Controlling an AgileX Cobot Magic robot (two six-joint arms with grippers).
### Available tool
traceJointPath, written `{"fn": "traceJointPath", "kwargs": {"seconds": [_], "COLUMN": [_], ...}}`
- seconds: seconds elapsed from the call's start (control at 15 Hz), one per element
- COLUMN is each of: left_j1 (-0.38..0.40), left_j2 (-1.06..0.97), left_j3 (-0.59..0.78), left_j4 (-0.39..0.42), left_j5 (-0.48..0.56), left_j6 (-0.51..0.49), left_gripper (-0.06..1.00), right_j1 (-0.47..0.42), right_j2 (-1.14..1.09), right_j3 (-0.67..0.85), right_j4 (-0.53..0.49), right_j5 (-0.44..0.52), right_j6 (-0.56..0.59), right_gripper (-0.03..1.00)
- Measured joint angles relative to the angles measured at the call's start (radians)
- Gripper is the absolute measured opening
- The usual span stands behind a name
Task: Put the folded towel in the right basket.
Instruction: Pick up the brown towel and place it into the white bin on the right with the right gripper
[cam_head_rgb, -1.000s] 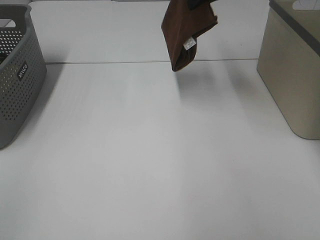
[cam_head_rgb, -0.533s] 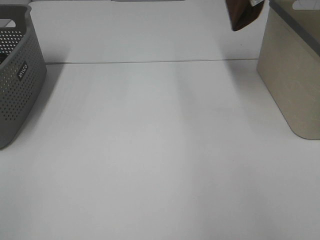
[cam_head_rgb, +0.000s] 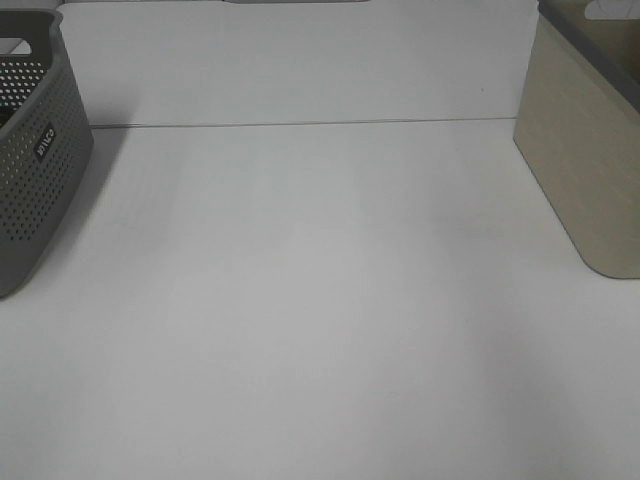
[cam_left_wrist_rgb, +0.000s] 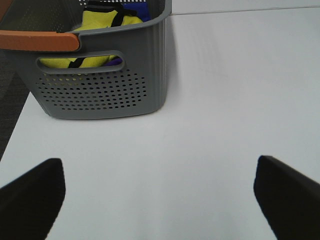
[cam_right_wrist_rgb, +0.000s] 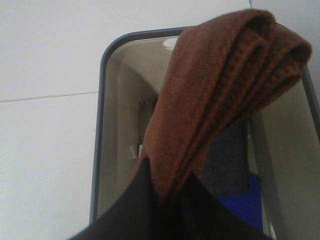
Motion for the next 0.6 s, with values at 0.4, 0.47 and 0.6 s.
{"fn": "traceJointPath", "kwargs": {"seconds": [0.4, 0.47, 0.6], "left_j1": [0.0, 0.0, 0.0], "left_j2": [0.0, 0.0, 0.0], "left_j3": [0.0, 0.0, 0.0], "left_j4": [0.0, 0.0, 0.0], "left_j5": [0.0, 0.0, 0.0], "left_j6": [0.0, 0.0, 0.0], "left_gripper": [0.97, 0.97, 0.97], "right_j1": [-0.001, -0.001, -0.001], "right_j2": [0.113, 0.126, 0.149], "right_j3": [0.116, 0.133, 0.139], "right_j4": [0.001, 0.001, -0.014], "right_j5": [0.0, 0.0, -0.001], "right_j6": [0.0, 0.001, 0.04], "right_gripper": [0.07, 0.1, 0.25]}}
